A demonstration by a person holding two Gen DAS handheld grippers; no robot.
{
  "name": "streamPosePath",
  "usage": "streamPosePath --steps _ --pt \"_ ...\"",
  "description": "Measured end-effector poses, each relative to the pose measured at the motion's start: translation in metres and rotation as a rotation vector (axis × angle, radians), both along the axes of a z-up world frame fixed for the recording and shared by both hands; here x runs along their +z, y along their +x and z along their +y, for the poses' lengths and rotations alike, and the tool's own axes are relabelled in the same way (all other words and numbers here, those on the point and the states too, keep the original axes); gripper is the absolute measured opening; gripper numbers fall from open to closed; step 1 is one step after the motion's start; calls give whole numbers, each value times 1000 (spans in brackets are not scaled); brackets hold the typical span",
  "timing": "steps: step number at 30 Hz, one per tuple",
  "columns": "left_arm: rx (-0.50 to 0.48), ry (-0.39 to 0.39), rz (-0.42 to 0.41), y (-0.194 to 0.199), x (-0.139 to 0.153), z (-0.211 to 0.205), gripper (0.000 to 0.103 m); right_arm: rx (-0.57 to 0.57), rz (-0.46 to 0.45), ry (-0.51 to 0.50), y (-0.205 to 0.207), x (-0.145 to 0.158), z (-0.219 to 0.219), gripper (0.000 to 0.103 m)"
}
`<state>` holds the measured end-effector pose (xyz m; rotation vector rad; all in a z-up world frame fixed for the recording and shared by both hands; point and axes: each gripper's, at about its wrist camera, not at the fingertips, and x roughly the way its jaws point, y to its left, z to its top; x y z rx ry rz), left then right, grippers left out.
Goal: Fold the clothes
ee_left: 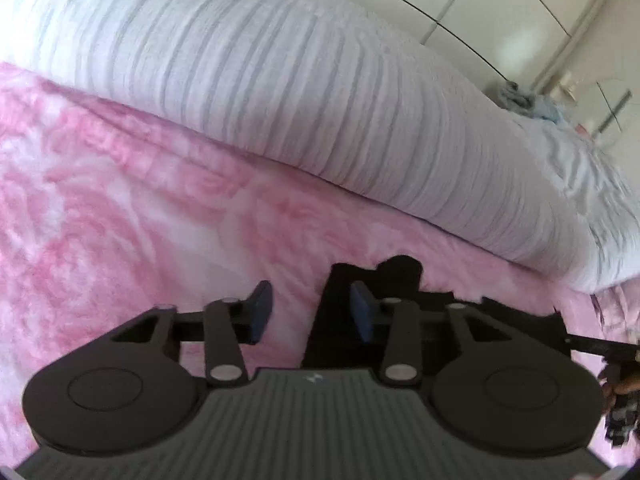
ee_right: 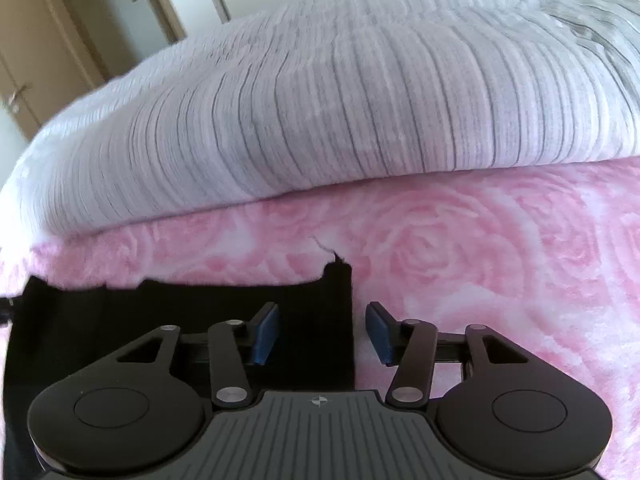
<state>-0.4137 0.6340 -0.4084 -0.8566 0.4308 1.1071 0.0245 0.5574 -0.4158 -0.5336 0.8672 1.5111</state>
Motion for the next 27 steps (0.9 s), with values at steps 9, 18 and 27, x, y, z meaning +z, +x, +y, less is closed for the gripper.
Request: streamPosePath --steps 9,18,27 --pt "-18 181 206 10 46 -35 25 -65 -107 43 -5 35 -33 53" --pt "-216 115 324 29 -5 -144 25 296 -312 -12 -90 7 -161 53" --pt "-43 32 280 -41 38 -272 23 -11 -226 -114 -53 37 -320 53"
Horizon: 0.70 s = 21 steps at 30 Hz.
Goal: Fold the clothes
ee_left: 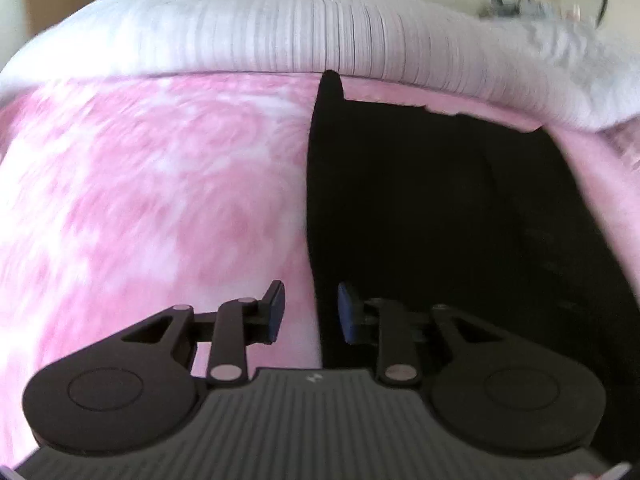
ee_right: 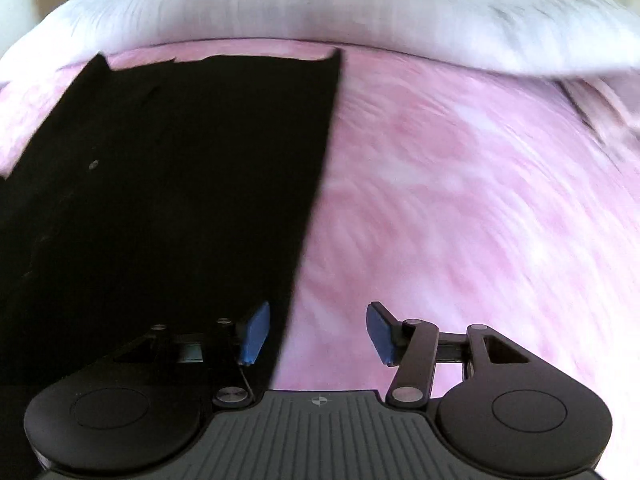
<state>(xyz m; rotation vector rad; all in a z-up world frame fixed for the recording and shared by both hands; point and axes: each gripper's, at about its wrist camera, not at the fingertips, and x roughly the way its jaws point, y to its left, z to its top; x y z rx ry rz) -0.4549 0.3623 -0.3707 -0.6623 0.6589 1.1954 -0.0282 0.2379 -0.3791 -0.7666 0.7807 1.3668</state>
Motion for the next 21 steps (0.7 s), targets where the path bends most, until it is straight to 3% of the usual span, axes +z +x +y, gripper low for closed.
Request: streamPosePath --steps 3,5,8,13,15,18,19,21 --pt "-32 -65 -78 -6 11 -74 24 15 90 21 -17 15 -50 53" --pt "-67 -136 -110 -4 7 -119 24 24 124 -16 -37 10 -87 53" --pt "-91 -186 -58 -8 -2 -187 24 -7 128 -148 -63 -13 -143 53" --pt "-95 -303 -9 -29 9 -261 25 -223 237 -213 -61 -8 -228 53" --pt "-14 -408 -85 -46 12 -267 27 -290 294 -236 -55 -2 -247 53" --pt "209 -512 -341 -75 7 -271 45 -392 421 -208 -44 3 -263 53" --pt "270 -553 -425 -80 0 -272 45 -426 463 -193 -41 3 -266 53" --pt "324 -575 -493 -78 -12 -274 45 -464 570 -205 -35 -8 -255 53"
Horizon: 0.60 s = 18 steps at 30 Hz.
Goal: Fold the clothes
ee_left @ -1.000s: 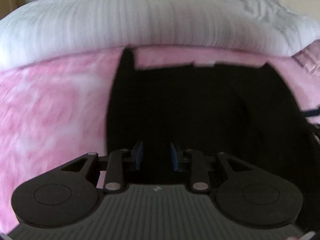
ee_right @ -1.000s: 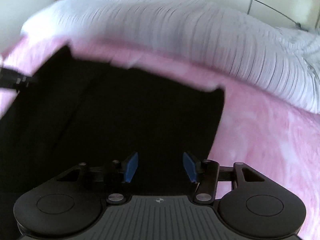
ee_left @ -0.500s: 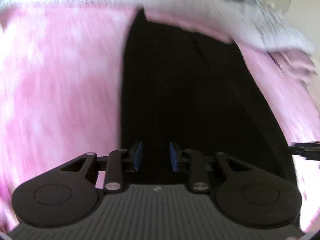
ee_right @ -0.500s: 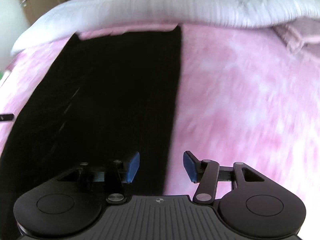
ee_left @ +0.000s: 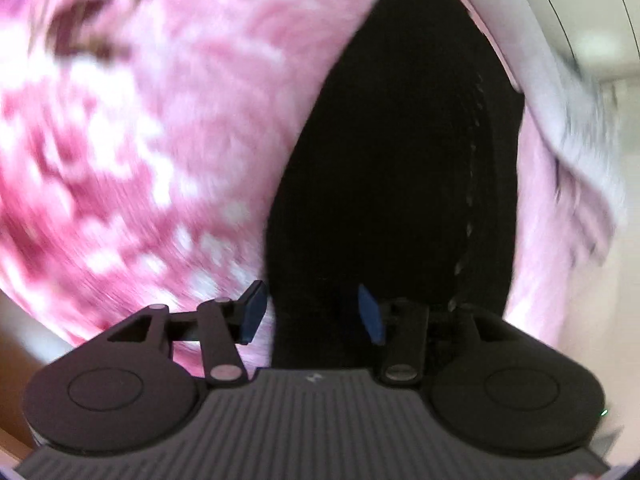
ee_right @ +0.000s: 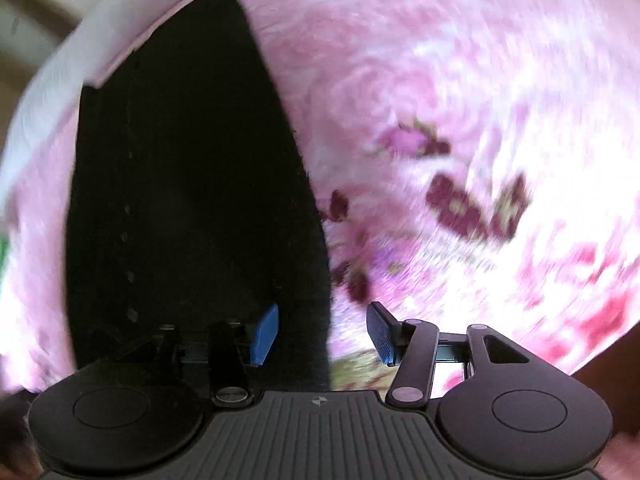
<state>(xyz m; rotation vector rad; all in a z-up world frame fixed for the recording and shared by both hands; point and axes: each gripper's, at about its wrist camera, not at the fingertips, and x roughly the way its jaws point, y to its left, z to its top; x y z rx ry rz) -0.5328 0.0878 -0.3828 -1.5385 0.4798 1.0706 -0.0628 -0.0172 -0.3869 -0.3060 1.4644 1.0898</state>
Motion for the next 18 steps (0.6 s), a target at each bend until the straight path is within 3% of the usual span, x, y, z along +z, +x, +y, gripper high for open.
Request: streamPosePath --steps 2,3,4,5,9,13,16,18 --pt "27 8 -9 4 -6 -3 37 8 -2 7 -7 -8 1 53" --pt "21 30 9 8 -5 -6 29 43 -35 7 -12 -8 3 42" --pt "-18 51 36 11 -2 -9 12 88 -75 6 -16 -5 3 15" --pt "-55 93 69 13 4 -13 8 125 -94 15 -19 -1 3 12" --pt "-189 237 199 17 22 -29 8 255 -155 68 -28 10 -7 8" --pt "-240 273 300 27 16 -33 11 310 -155 108 -30 -2 -21 8" --pt "-302 302 448 40 37 -39 12 381 -239 86 -33 15 -15 11" --pt "-290 295 490 47 50 -39 12 429 -299 67 -35 27 -9 12"
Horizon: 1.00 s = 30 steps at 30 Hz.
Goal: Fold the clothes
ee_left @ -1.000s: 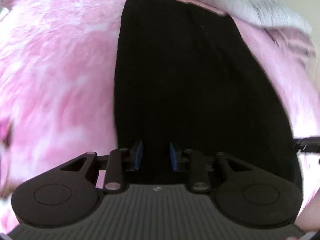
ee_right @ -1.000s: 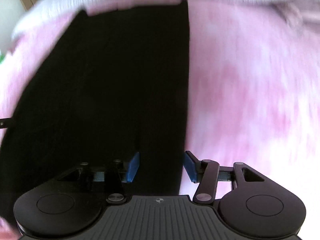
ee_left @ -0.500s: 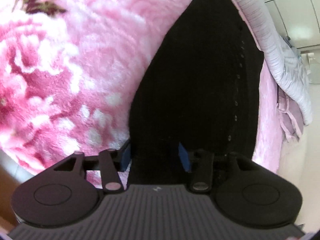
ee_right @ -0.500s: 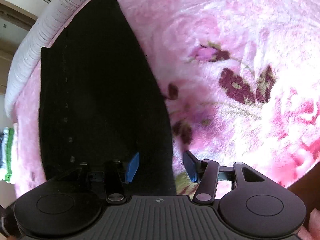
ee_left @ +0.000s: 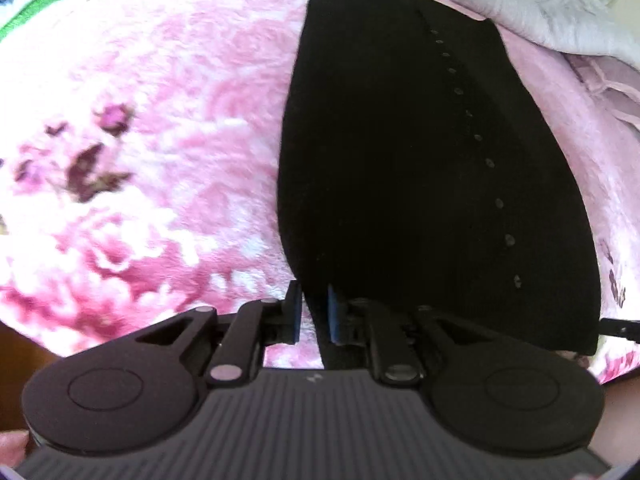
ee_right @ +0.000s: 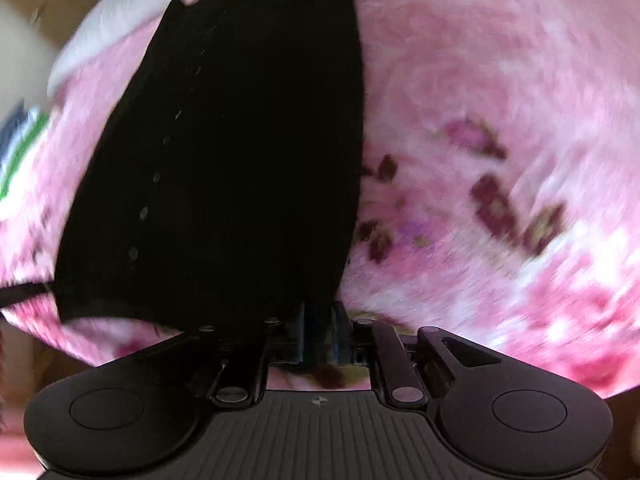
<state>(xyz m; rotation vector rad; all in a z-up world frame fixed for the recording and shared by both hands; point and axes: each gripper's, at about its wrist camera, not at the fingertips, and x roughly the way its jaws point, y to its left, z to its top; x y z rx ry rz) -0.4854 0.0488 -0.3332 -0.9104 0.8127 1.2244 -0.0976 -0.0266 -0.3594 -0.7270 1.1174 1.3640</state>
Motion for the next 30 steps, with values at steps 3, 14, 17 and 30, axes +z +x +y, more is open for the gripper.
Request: streamPosePath --steps 3,14,17,30 --pt "40 18 53 14 16 3 15 36 -80 75 -6 21 9 13" --pt "-1 -148 117 78 -1 -27 33 176 -144 -121 -48 -14 19 41" --pt "46 -216 97 77 24 -51 33 89 -46 -222 -30 2 7 41" --pt "15 -21 125 129 182 -97 40 141 -68 10 -52 172 -28 42"
